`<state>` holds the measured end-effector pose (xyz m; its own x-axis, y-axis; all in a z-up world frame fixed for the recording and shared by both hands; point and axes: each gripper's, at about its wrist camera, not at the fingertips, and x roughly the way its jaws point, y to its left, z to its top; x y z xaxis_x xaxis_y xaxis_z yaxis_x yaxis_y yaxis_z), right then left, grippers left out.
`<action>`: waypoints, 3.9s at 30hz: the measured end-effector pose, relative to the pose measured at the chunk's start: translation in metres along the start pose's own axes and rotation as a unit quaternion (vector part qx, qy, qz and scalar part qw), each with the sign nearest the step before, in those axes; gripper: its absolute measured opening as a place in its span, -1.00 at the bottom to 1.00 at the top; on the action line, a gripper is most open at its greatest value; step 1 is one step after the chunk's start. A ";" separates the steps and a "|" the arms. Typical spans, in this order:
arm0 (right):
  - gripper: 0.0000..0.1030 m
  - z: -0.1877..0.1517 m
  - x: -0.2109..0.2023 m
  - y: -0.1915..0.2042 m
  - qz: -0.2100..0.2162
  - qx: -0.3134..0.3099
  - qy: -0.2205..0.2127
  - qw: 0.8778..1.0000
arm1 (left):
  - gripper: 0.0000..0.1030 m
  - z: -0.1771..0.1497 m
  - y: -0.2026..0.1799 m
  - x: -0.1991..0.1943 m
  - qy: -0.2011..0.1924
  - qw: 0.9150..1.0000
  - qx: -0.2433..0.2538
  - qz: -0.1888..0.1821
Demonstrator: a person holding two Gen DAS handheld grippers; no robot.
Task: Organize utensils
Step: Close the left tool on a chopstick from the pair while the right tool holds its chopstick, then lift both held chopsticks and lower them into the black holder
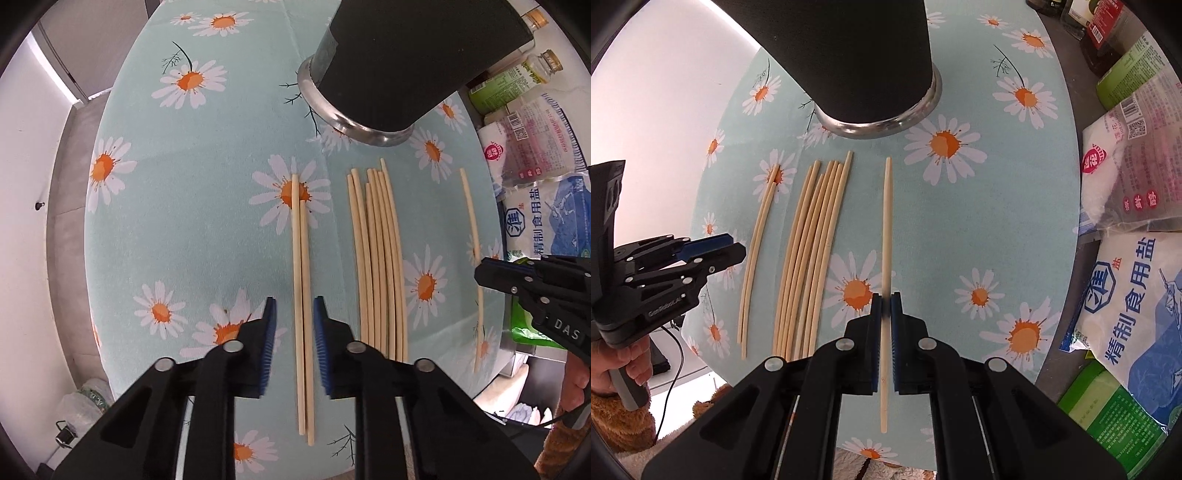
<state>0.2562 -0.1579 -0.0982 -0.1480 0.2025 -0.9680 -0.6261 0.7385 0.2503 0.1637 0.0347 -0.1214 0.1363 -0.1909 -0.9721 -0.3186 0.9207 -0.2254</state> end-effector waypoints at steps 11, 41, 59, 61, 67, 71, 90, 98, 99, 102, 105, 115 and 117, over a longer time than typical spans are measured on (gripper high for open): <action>-0.89 0.003 -0.005 -0.007 0.011 -0.003 0.001 1.000 | -0.71 0.003 -0.010 0.013 0.008 0.999 -0.002 0.035; -0.89 0.005 0.002 -0.009 0.035 -0.004 0.004 0.999 | -0.93 0.007 -0.030 0.027 0.016 0.998 0.012 0.056; -0.89 -0.011 -0.028 -0.001 0.081 0.005 -0.029 0.996 | -0.93 -0.019 -0.019 -0.045 -0.064 0.998 0.019 -0.007; -0.88 -0.012 -0.039 0.006 0.083 -0.008 -0.044 0.996 | -0.93 -0.020 -0.024 -0.060 -0.082 0.996 0.031 -0.018; -0.88 -0.006 -0.080 0.025 0.090 -0.038 -0.114 0.989 | -0.93 -0.011 -0.044 -0.105 -0.144 0.987 0.060 -0.040; -0.88 0.002 -0.107 0.037 0.094 -0.054 -0.166 0.980 | -0.93 -0.004 -0.054 -0.132 -0.192 0.977 0.084 -0.042; -0.88 0.062 -0.200 0.047 0.118 -0.078 -0.399 0.906 | -0.93 0.048 -0.076 -0.209 -0.412 0.889 0.168 -0.108; -0.88 0.080 -0.220 0.038 0.107 -0.074 -0.462 0.877 | -0.93 0.070 -0.069 -0.207 -0.457 0.863 0.162 -0.143; -0.88 0.082 -0.223 0.038 0.100 -0.076 -0.473 0.872 | -0.93 0.071 -0.068 -0.206 -0.460 0.861 0.160 -0.147; -0.88 0.086 -0.224 0.037 0.097 -0.078 -0.487 0.864 | -0.93 0.080 -0.061 -0.204 -0.476 0.852 0.150 -0.159; -0.88 0.089 -0.216 0.036 0.084 -0.085 -0.501 0.857 | -0.93 0.081 -0.056 -0.199 -0.504 0.833 0.146 -0.175; -0.88 0.103 -0.182 0.007 0.101 -0.043 -0.485 0.868 | -0.93 0.078 -0.048 -0.171 -0.549 0.798 0.155 -0.195; -0.88 0.105 -0.178 0.005 0.100 -0.041 -0.482 0.870 | -0.93 0.080 -0.048 -0.165 -0.544 0.801 0.155 -0.196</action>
<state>0.3602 -0.1228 0.0773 0.4251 0.7955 -0.4319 -0.7201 0.5863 0.3710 0.2313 0.0492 0.0545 0.9592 -0.2315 -0.1620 0.1736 0.9352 -0.3088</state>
